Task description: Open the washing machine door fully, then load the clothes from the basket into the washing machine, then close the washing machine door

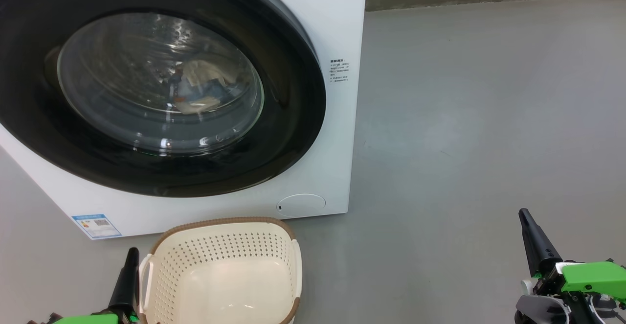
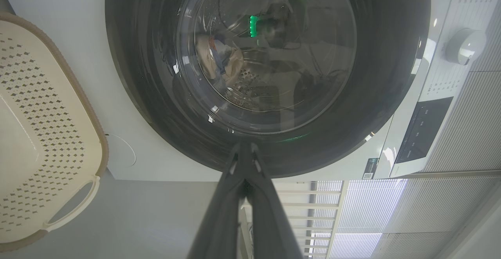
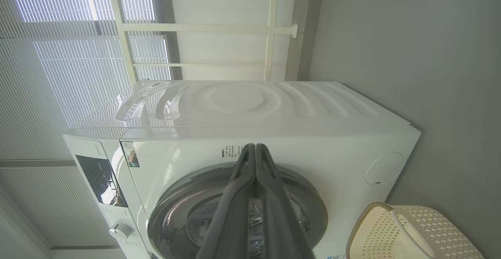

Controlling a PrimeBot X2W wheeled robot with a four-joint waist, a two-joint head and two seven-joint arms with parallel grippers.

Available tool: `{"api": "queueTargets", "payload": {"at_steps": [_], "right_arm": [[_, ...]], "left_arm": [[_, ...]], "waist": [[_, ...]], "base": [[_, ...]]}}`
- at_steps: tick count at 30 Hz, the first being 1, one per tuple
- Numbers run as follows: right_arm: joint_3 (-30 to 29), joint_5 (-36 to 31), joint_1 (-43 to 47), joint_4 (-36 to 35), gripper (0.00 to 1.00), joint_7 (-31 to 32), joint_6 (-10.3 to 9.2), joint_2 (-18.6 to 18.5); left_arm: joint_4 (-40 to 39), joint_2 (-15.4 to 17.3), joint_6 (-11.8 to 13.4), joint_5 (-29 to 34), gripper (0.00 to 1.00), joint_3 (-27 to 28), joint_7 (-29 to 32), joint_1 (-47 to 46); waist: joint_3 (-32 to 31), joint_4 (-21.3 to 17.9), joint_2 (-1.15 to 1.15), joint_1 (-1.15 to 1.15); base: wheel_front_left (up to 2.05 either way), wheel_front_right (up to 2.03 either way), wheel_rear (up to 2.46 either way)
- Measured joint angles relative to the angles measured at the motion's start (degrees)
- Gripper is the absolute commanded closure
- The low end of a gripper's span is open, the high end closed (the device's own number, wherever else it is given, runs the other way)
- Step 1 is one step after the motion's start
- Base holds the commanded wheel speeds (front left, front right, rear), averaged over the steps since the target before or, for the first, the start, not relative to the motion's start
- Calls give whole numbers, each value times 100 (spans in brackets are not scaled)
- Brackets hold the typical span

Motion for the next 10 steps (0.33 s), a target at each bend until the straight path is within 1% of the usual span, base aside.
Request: {"api": "queueTargets", "payload": {"at_steps": [10], "right_arm": [[0,0,0,0,100,0,0,1]], "left_arm": [[0,0,0,0,100,0,0,0]], "waist": [[0,0,0,0]], "base": [[0,0,0]]}}
